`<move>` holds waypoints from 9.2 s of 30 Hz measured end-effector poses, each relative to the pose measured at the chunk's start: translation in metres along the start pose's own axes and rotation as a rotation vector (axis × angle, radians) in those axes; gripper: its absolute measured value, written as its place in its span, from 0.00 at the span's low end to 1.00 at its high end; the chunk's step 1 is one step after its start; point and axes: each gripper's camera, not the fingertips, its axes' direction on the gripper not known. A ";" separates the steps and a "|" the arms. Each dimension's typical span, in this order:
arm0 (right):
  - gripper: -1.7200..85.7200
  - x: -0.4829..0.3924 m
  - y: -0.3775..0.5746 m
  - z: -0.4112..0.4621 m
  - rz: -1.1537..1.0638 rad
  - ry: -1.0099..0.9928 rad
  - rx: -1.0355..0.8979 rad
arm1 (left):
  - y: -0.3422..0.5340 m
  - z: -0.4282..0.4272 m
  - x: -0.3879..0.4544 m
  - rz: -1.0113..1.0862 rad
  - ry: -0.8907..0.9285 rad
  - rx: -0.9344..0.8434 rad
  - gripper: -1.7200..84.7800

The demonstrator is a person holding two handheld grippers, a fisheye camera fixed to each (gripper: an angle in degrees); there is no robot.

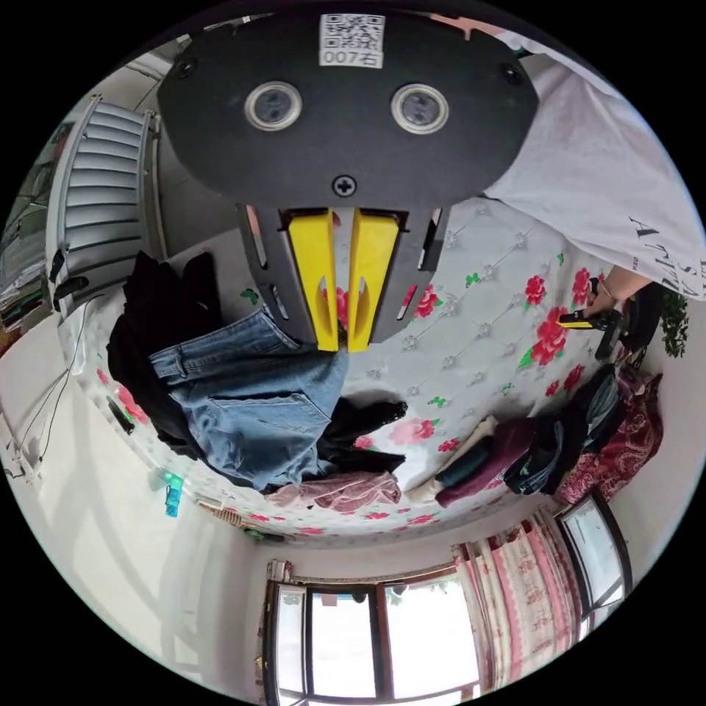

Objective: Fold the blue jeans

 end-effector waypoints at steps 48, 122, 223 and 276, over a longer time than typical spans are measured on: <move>0.02 -0.360 -0.047 0.235 -0.417 -0.514 -0.308 | 0.106 -0.149 -0.164 -0.185 -0.260 0.188 0.01; 0.06 -0.092 -0.079 0.008 0.107 -0.163 0.109 | 0.008 -0.168 -0.211 -0.472 -0.117 0.161 0.08; 0.11 -0.355 -0.359 0.469 -0.855 0.092 -0.613 | -0.075 -0.044 -0.237 0.080 -0.080 -0.159 0.07; 0.02 -0.061 0.032 0.153 -0.187 -0.114 -0.417 | 0.243 -0.118 -0.022 -0.131 -0.027 -0.198 0.01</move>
